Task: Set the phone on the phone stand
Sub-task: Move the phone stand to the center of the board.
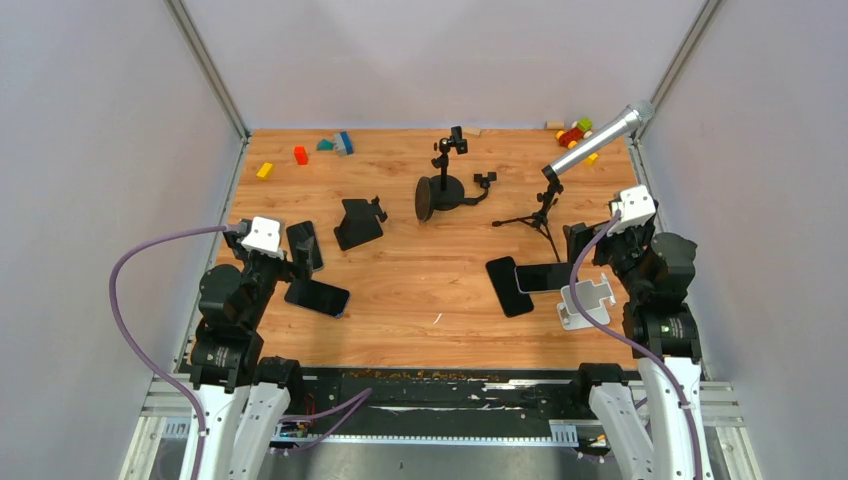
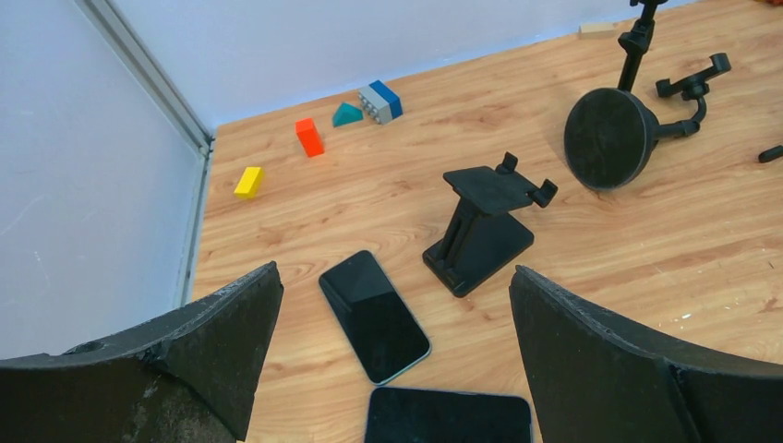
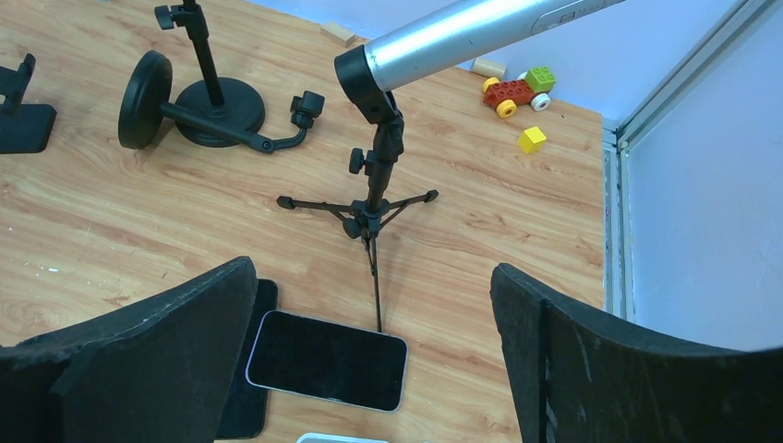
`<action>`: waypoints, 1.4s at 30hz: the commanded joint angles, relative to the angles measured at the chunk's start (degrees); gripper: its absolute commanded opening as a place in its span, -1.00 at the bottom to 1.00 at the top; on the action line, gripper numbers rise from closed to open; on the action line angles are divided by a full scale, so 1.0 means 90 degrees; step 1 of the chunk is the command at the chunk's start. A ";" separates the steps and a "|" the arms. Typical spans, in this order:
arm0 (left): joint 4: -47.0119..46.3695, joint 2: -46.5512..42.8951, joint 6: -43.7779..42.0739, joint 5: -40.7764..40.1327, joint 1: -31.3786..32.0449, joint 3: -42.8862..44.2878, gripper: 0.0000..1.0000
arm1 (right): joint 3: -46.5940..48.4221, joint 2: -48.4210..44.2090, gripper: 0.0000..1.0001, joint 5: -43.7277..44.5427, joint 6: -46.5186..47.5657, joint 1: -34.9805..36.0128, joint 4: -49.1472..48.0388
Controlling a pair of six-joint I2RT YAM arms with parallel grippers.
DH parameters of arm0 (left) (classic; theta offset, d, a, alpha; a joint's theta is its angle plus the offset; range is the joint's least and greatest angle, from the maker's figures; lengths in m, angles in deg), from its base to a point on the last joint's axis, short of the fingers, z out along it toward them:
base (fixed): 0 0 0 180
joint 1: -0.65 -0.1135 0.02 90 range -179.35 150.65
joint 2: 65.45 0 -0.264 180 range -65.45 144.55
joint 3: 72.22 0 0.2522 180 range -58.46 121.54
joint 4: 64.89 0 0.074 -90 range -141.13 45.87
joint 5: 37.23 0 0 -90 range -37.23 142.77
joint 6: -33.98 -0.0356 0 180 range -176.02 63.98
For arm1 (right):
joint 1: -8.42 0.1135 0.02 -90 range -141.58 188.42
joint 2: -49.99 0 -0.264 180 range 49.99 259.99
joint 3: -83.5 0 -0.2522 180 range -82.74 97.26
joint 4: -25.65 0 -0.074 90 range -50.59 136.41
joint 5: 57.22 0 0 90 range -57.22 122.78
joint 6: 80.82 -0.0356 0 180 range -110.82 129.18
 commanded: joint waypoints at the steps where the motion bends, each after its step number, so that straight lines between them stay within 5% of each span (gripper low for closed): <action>1: -0.0123 -0.0054 -0.0172 -0.0041 -0.0018 -0.0076 1.00 | 0.0001 0.0030 1.00 0.0026 0.0070 0.0028 -0.0054; 11: -0.0009 -0.0033 -0.0190 0.0330 -0.0024 -0.0099 1.00 | 0.0241 0.0342 1.00 -0.0376 0.0195 0.0022 -0.0082; 27: 0.0255 0.0446 -0.0399 0.1140 -0.0014 0.0085 1.00 | 0.1209 0.2732 1.00 -0.1250 0.0172 0.0039 -0.0834; 36: 0.0617 0.2558 -0.0771 0.2090 0.0107 0.1358 1.00 | 0.1117 0.2594 1.00 -0.1660 0.0383 0.0116 -0.0487; 42: -0.0376 0.3903 -0.0557 0.1187 0.1143 0.1823 1.00 | 0.1080 0.2545 1.00 -0.1645 0.0423 0.0116 -0.0249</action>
